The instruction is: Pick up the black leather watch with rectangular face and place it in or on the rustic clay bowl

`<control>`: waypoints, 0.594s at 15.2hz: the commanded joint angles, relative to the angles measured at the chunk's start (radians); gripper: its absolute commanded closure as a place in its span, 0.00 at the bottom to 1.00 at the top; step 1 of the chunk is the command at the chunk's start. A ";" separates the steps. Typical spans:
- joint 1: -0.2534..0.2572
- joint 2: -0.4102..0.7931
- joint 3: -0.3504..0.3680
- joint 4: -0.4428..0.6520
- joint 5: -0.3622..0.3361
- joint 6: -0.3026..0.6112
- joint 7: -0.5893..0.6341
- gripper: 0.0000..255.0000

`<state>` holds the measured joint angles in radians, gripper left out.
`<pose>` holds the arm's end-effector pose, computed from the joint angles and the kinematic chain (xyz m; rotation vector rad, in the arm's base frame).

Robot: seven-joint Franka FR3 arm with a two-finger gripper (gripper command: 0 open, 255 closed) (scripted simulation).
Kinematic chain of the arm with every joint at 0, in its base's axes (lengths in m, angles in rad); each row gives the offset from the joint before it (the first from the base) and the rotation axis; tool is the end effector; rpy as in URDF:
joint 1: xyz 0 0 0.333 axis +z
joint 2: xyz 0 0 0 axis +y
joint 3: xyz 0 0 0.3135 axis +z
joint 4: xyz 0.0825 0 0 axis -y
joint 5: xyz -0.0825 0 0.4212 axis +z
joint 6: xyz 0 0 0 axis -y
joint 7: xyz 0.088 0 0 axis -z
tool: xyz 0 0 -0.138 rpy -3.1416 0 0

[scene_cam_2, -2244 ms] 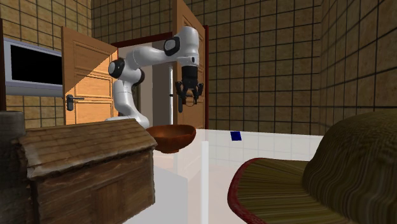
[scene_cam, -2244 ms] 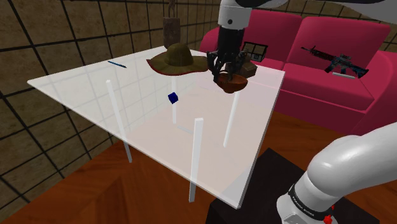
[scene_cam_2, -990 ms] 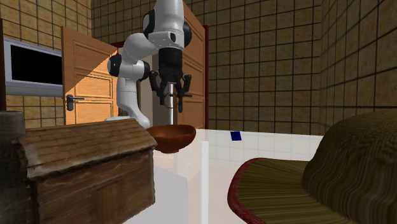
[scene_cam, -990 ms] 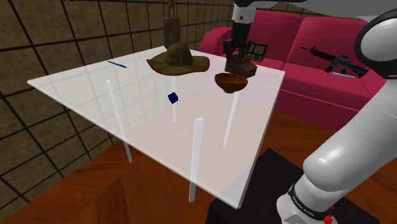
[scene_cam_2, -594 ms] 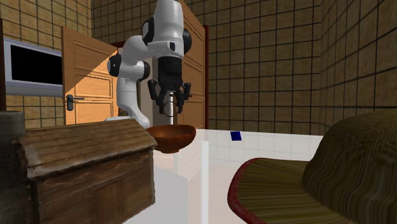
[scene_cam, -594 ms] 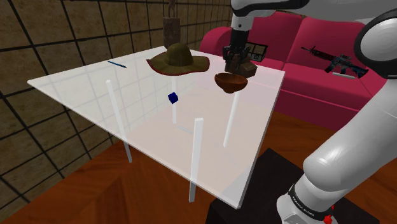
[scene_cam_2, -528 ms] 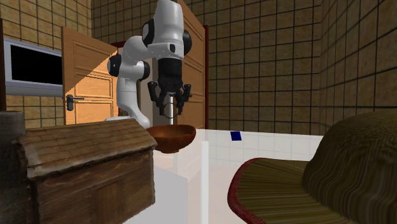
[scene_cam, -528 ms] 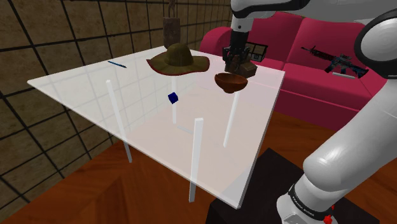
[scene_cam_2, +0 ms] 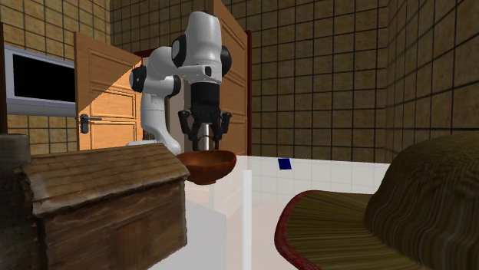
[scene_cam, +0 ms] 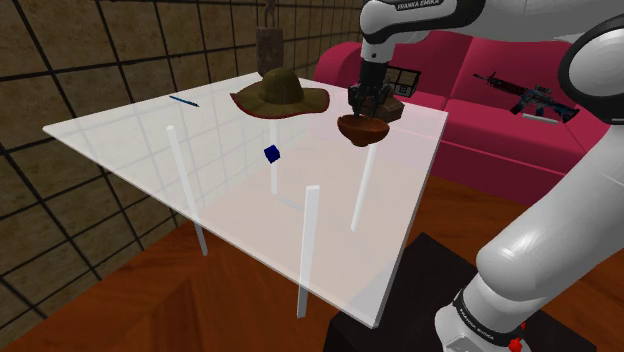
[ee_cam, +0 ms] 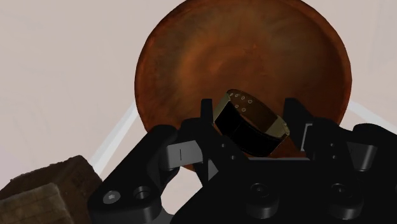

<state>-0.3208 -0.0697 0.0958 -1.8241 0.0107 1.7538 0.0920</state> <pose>0.5636 -0.1266 0.5175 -3.0978 0.4986 0.0010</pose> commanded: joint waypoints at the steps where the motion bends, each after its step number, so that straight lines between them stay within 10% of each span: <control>1: 0.000 0.000 0.000 -0.002 0.000 0.002 0.000 1.00; 4: 0.000 0.000 0.000 -0.002 0.000 0.002 0.000 1.00; 5: 0.000 0.000 0.000 -0.002 0.000 0.002 0.000 0.00; 9: 0.000 0.000 0.000 -0.002 0.000 0.002 0.000 0.00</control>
<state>-0.3209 -0.0698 0.0958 -1.8256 0.0106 1.7554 0.0919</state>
